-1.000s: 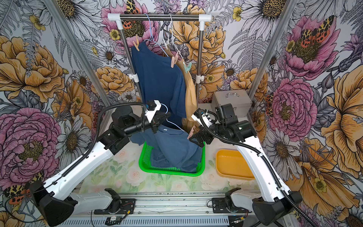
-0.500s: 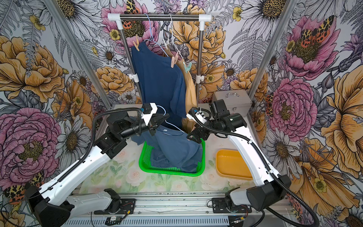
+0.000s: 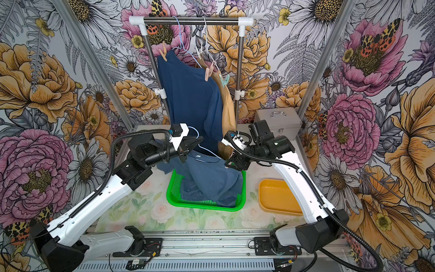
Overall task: Remove the clothespins securing t-shirts to the hanger
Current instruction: Remove the clothespin from the hanger.
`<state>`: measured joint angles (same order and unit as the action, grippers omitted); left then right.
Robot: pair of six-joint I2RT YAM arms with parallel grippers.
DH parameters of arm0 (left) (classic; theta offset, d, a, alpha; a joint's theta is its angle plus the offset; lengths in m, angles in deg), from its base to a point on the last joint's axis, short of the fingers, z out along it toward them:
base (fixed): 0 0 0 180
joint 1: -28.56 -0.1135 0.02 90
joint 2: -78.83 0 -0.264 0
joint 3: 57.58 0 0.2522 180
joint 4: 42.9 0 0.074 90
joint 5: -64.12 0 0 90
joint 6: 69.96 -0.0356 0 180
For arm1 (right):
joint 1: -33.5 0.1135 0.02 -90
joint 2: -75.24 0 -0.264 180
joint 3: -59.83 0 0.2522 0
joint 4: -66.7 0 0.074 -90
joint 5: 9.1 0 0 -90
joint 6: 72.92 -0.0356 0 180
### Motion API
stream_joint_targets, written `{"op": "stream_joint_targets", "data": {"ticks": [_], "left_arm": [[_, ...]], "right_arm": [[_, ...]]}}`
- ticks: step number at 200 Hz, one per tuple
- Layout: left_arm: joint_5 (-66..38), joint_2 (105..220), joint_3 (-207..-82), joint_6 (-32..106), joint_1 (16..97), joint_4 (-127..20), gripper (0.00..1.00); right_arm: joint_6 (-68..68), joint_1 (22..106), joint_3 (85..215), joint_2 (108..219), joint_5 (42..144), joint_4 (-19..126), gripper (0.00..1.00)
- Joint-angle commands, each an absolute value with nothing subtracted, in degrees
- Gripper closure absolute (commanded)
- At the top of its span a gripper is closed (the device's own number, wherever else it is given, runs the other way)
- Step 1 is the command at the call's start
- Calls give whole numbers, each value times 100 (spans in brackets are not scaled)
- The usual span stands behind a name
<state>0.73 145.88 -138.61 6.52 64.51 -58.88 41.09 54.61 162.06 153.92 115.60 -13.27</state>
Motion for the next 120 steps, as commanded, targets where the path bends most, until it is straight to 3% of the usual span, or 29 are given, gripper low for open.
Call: {"op": "stream_joint_targets", "data": {"ticks": [1,120], "left_arm": [[8,14576,-13902,585,6518,-5605,100],[-83,14724,-13904,591,6527,-5605,100]], "right_arm": [[4155,5526,16342,15270,11586,-1368,51],[4251,5566,16264,15141,11392,-1386,72]]}}
